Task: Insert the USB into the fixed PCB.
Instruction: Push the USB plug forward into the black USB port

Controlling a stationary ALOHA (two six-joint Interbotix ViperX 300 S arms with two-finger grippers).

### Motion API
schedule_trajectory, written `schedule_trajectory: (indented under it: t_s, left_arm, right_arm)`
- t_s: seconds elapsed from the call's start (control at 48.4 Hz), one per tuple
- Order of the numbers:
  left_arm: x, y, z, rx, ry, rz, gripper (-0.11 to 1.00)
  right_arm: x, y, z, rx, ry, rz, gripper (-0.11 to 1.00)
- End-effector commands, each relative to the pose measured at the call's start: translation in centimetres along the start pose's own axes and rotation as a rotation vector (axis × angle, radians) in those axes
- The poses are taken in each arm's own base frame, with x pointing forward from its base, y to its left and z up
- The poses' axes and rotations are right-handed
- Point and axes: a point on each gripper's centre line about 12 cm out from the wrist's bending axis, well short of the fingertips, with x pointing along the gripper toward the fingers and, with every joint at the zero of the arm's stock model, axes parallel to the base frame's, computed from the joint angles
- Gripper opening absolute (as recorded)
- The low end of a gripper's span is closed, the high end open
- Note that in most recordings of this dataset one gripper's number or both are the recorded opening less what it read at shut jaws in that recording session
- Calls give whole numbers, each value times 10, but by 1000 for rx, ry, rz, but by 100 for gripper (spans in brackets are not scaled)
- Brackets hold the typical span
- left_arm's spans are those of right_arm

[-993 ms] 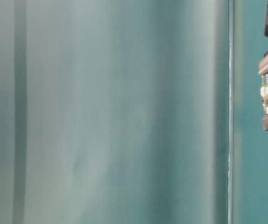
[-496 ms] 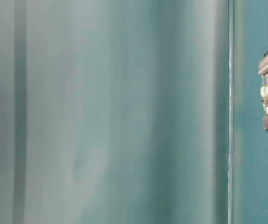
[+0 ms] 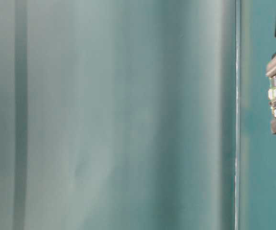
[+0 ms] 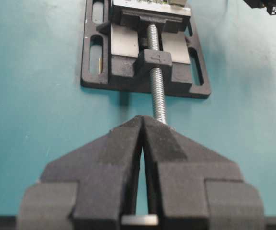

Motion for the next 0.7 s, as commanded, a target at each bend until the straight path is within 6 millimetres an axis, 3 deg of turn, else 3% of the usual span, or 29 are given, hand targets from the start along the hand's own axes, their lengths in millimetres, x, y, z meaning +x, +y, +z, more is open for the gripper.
schedule_trajectory:
  t_s: [0.0, 0.683]
  left_arm:
    - [-1, -3, 10, -1, -22, -8, 0]
    - [-1, -3, 10, -1, -22, -8, 0]
  right_arm:
    - [-1, 5, 8, 24, -4, -1, 20]
    - [6, 9, 9, 30, -5, 1, 20]
